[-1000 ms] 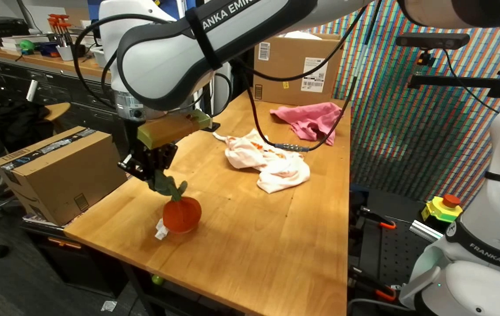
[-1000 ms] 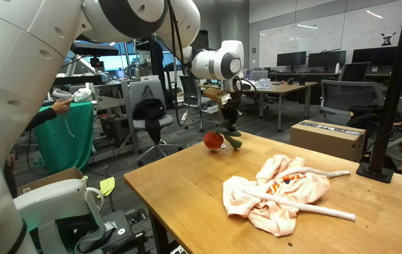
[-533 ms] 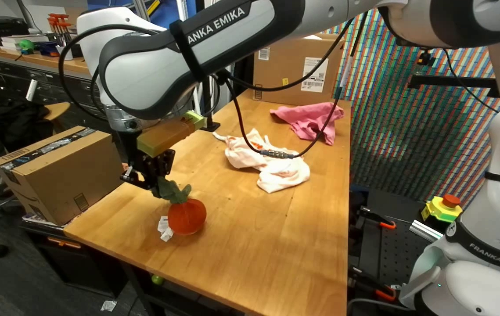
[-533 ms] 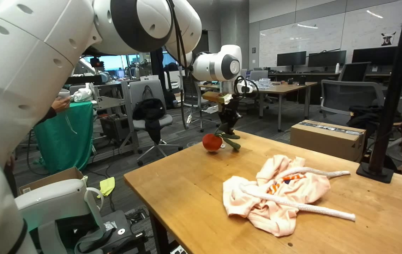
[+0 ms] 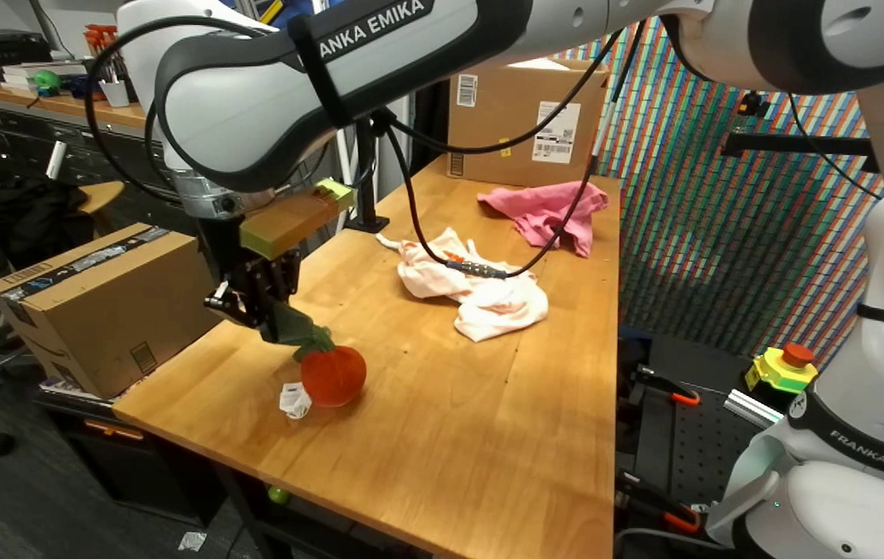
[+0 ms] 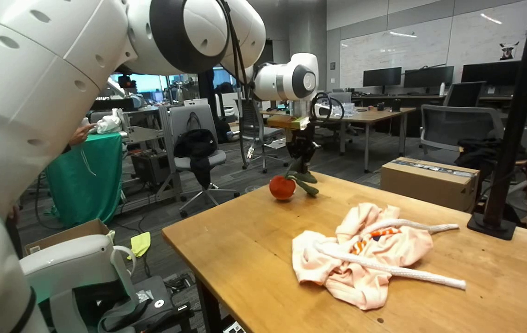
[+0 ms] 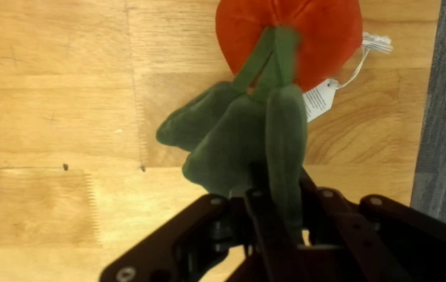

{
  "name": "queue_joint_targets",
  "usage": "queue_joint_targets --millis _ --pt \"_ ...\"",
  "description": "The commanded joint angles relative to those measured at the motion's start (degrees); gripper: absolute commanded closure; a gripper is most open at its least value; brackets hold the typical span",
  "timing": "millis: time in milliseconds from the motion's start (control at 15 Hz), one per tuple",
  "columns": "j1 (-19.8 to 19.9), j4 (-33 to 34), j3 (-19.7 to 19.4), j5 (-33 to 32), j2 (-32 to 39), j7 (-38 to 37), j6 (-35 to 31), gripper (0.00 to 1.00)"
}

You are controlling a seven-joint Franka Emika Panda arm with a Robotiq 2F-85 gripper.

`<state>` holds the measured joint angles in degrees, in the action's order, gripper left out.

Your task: Move the pink t-shirt to the right, move the radish and white rope to the left

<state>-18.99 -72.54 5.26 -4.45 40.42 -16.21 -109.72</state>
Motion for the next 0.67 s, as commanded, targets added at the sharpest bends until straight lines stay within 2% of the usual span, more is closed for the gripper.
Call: queue_joint_targets --millis 0,400,600 --pt "-0.75 3.61 -0.34 -2.23 1.02 3.1 4.54 0.46" --pt "-1.05 4.1 -1.22 -6.4 -0.86 4.08 9.29 0.02" --pt "-0.73 3.06 -2.5 -8.92 -3.06 2.8 11.52 0.0"
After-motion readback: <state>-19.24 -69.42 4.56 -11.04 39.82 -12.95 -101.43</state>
